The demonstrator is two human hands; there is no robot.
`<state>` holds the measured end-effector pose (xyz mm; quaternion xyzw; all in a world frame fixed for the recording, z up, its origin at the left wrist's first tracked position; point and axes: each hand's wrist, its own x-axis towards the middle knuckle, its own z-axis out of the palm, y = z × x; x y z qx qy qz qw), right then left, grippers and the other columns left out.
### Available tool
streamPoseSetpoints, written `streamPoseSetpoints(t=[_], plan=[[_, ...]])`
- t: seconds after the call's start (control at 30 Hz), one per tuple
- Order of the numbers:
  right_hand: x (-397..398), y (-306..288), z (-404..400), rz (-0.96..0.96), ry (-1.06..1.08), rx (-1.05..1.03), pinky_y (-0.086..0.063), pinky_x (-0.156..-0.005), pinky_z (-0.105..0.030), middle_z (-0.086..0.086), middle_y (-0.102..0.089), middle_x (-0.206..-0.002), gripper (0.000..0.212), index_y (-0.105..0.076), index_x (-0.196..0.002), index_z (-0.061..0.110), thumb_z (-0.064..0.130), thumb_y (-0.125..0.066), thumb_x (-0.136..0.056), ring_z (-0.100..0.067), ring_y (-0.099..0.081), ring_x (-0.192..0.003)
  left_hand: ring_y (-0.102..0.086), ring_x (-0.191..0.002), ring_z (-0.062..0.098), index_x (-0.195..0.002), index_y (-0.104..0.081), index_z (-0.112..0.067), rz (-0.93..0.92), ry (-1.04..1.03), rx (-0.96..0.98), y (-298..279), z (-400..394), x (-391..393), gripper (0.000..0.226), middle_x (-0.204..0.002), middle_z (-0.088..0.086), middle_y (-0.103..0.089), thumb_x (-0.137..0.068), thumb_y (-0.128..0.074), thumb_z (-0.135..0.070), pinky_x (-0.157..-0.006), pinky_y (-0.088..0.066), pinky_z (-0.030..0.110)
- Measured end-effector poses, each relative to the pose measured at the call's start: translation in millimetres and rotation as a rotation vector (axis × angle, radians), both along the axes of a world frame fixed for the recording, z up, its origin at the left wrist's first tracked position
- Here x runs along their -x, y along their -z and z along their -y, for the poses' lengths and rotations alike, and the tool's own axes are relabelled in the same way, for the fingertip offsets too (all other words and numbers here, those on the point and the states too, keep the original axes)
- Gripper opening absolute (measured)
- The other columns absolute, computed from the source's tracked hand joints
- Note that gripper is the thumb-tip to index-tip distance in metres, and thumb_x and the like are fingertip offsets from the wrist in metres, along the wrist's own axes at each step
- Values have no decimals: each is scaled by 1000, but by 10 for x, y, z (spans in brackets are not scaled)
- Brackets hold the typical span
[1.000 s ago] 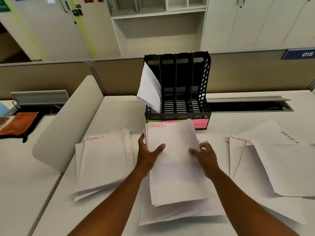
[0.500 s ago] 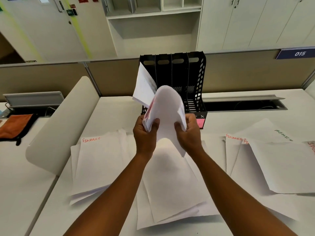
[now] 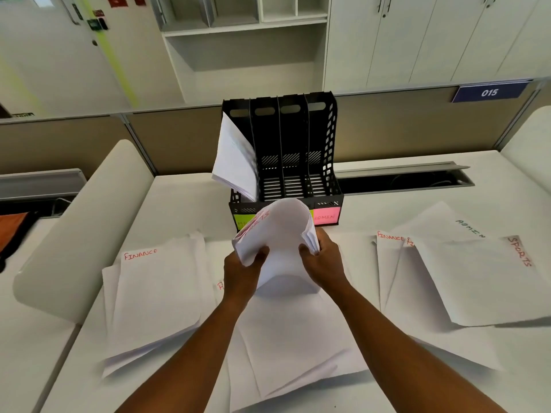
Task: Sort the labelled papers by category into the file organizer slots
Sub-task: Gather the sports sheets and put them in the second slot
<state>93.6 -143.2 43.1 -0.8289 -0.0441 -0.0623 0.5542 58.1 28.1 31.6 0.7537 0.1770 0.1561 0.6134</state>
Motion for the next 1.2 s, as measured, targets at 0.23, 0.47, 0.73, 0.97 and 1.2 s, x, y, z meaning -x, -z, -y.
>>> streamPoseSetpoints(t=[0.23,0.47,0.73,0.97,1.2], plan=[[-17,30,124,-27,103,-42,-45,-65,-7,9,-59,-93,30,-58,-117,14,24,-63,-89,-4,-57,-72,-69,-77,6,-85,-64,-38,79,29,6,-99,48,-16,21,-86,-18,-69,-71,-75,-50,-60,-56,16],[67,259,341,-158,27,73,-48,-78,-23,-2,-65,-110,35,-56,-120,10,18,-64,-87,-15,-59,-92,-67,-82,12,-109,-62,-21,-58,51,27,83,44,26,38,-97,-3,-69,-79,-73,-42,-63,-55,14],[204,507,922,-189,443,139,-47,-98,-35,-1,-62,-117,31,-60,-111,13,8,-66,-81,-20,-55,-113,-69,-70,9,-83,-69,-23,-138,21,91,113,39,-57,21,-81,-11,-72,-78,-76,-42,-60,-53,25],[313,585,1383,-353,765,315,-46,-94,-38,-6,-53,-119,39,-58,-112,15,8,-68,-75,-26,-47,-116,-67,-76,20,-97,-65,-19,-431,253,41,353,297,45,29,-88,0,-70,-80,-74,-41,-53,-50,24],[392,640,1787,-580,901,506,-45,-90,-39,-13,-40,-123,47,-51,-120,15,10,-64,-74,-32,-42,-110,-69,-77,20,-100,-63,-21,-522,363,14,454,566,130,29,-89,-2,-70,-81,-73,-40,-51,-50,22]])
